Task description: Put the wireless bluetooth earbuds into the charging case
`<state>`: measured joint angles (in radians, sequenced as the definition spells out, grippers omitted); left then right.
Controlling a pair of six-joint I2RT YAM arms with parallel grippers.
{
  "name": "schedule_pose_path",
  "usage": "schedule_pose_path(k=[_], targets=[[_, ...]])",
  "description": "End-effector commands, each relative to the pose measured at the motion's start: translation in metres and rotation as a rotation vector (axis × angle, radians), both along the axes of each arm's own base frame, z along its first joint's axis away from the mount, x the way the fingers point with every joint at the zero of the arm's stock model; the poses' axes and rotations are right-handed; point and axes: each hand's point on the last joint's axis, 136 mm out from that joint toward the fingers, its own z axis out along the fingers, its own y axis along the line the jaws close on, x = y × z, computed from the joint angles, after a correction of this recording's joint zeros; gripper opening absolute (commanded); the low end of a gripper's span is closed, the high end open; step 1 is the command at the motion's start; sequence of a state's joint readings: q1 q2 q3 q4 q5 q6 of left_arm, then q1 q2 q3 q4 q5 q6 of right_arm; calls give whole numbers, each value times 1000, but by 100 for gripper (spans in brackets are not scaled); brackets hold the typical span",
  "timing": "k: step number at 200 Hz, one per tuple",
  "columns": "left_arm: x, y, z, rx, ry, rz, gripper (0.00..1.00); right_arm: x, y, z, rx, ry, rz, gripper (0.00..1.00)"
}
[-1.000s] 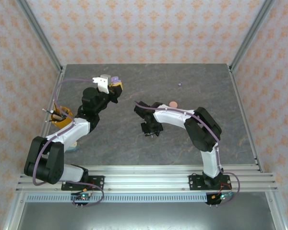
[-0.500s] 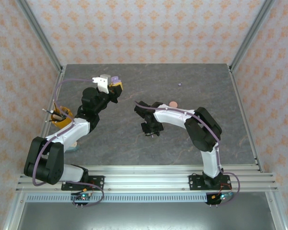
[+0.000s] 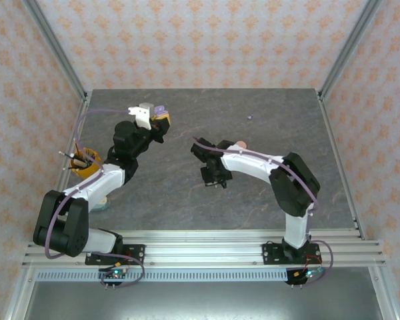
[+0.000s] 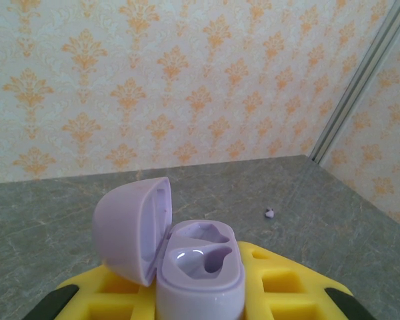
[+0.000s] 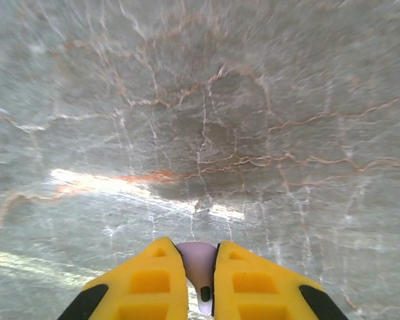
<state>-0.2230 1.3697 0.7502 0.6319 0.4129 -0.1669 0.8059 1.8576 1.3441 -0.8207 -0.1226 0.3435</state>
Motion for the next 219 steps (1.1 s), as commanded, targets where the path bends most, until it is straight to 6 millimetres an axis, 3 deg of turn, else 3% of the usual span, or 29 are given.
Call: schedule_pose_path(k=[1, 39, 96, 132, 162, 219], targets=[[-3, -8, 28, -4, -65, -35, 0, 13, -8, 37, 28, -115, -50, 12], [-9, -19, 36, -8, -87, -104, 0, 33, -2, 112, 134, -291, -68, 12], [-32, -63, 55, 65, -151, -267, 0, 62, -12, 265, 302, -649, -98, 13], [-42, -90, 67, 93, -191, -344, 0, 65, -23, 354, 409, -873, -101, 15], [-47, -111, 82, 105, -236, -394, 0, 65, -17, 396, 485, -964, -63, 16], [-54, -139, 118, 99, -337, -455, 0, 61, 4, 423, 615, -1046, 42, 16]])
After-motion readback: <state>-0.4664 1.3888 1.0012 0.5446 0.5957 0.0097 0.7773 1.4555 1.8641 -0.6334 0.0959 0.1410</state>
